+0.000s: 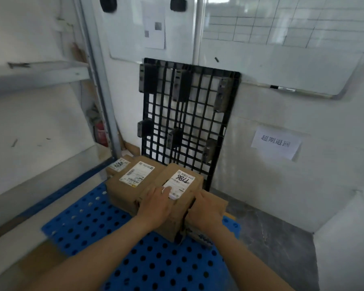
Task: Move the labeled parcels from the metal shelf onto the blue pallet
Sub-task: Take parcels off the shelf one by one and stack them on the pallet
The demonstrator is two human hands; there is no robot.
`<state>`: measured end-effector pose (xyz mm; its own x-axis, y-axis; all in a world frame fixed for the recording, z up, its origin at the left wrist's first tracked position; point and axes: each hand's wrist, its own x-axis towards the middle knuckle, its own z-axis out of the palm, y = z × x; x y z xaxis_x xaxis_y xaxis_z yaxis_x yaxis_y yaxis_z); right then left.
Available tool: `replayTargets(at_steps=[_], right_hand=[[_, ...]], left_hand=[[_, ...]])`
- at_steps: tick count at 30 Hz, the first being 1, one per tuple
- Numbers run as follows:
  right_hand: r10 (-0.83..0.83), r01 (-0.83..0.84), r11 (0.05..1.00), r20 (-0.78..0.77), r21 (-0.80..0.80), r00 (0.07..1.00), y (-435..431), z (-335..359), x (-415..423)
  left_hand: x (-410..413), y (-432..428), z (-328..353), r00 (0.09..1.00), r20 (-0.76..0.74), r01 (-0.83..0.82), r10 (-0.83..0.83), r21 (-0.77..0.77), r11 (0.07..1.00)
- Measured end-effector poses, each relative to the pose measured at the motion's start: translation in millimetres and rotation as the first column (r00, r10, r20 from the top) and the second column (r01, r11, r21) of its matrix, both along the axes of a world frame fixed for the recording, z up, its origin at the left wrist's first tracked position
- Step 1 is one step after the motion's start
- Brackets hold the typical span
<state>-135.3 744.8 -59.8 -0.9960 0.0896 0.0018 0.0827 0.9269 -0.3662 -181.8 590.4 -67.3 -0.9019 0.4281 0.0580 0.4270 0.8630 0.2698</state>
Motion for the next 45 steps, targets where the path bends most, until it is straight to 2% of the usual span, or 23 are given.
replayTargets(at_steps=[4,9,13,20,27,34,45], right_hand=[[0.143,-0.141,0.987,0.018,-0.075,0.990,-34,23,-7],[0.306,-0.307,0.944,-0.021,-0.120,0.952,-114,17,-27],[0.475,-0.482,0.867,-0.084,-0.126,0.876,-190,23,-21],[0.696,-0.703,0.698,-0.104,-0.136,0.711,-326,27,30],[0.813,-0.819,0.553,-0.114,-0.155,0.571,-449,38,131],[0.854,-0.867,0.464,-0.170,-0.180,0.492,-565,41,248],[0.935,-0.949,0.271,-0.190,-0.162,0.300,-694,52,364]], left_hand=[[12,-57,8,0.989,-0.044,-0.143,0.144,0.008,0.990],[44,-141,16,0.938,-0.043,-0.345,0.344,-0.030,0.938],[80,-213,21,0.870,-0.069,-0.490,0.488,-0.006,0.872],[177,-332,33,0.705,-0.118,-0.706,0.700,-0.015,0.708],[307,-445,42,0.538,-0.137,-0.842,0.831,-0.038,0.539],[442,-543,51,0.399,-0.145,-0.917,0.905,-0.050,0.397],[590,-631,53,0.136,-0.123,-0.990,0.983,-0.061,0.129]])
